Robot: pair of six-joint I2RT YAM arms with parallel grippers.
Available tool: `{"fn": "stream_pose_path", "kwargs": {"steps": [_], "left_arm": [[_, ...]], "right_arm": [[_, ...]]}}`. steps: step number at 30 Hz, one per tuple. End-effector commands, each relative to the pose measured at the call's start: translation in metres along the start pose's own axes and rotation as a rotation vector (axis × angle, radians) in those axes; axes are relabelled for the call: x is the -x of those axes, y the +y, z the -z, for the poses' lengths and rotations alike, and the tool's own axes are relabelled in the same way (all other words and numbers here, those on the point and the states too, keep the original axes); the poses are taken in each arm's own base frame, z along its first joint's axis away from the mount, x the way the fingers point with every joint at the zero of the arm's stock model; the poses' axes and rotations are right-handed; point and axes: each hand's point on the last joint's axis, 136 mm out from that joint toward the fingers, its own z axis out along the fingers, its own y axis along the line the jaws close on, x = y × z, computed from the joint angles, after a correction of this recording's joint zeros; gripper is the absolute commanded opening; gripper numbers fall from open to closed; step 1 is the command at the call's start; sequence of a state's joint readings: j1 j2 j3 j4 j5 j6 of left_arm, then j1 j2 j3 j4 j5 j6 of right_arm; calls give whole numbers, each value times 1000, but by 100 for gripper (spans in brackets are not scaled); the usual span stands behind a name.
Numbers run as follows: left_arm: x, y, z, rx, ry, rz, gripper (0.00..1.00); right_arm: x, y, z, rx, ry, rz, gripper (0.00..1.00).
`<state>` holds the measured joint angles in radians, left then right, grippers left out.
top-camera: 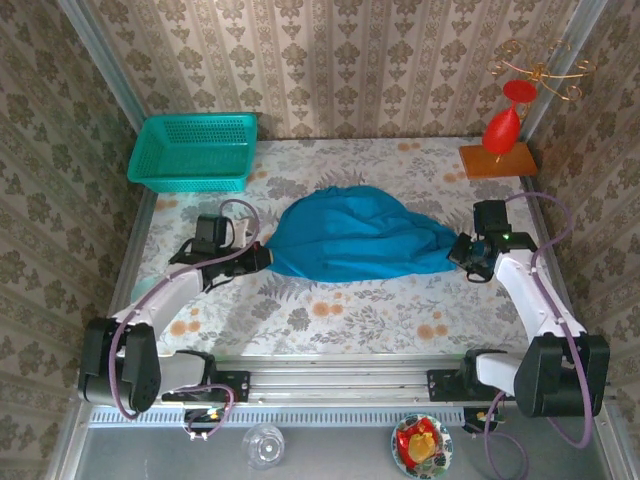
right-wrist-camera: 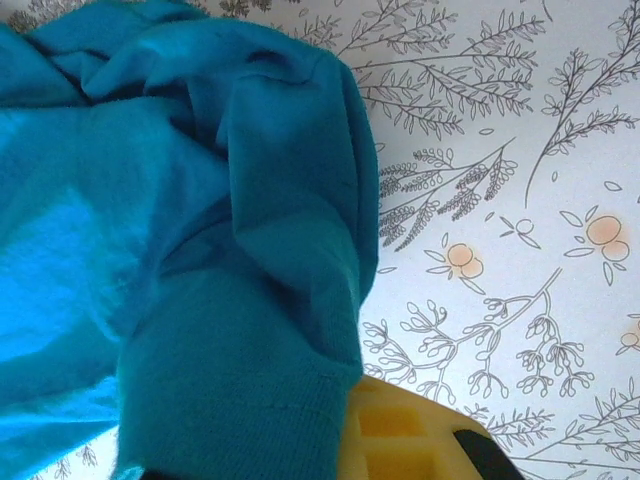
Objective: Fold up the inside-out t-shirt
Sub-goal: Flatten out the T-shirt at the center of the table, then turn over the T-shirt at the center of the table.
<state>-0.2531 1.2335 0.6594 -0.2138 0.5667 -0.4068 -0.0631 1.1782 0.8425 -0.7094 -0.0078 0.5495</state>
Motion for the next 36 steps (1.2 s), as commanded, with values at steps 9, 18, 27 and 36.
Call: {"fn": "stream_pose_path", "kwargs": {"steps": [9,18,27,36], "left_arm": [[-49,30,9,216,35,130,15],[-66,52,41,345,-123,217,39],[-30,30,35,204,-33,115,51],[-22,20,9,67,124,84,48]], "right_arm": [[-37,-66,9,-205,-79,-272,16],[-64,-113,12,-376,-149,-407,19],[-37,-56,3,-103,-126,-218,39],[-24,-27,1,-34,-49,-110,41]]}}
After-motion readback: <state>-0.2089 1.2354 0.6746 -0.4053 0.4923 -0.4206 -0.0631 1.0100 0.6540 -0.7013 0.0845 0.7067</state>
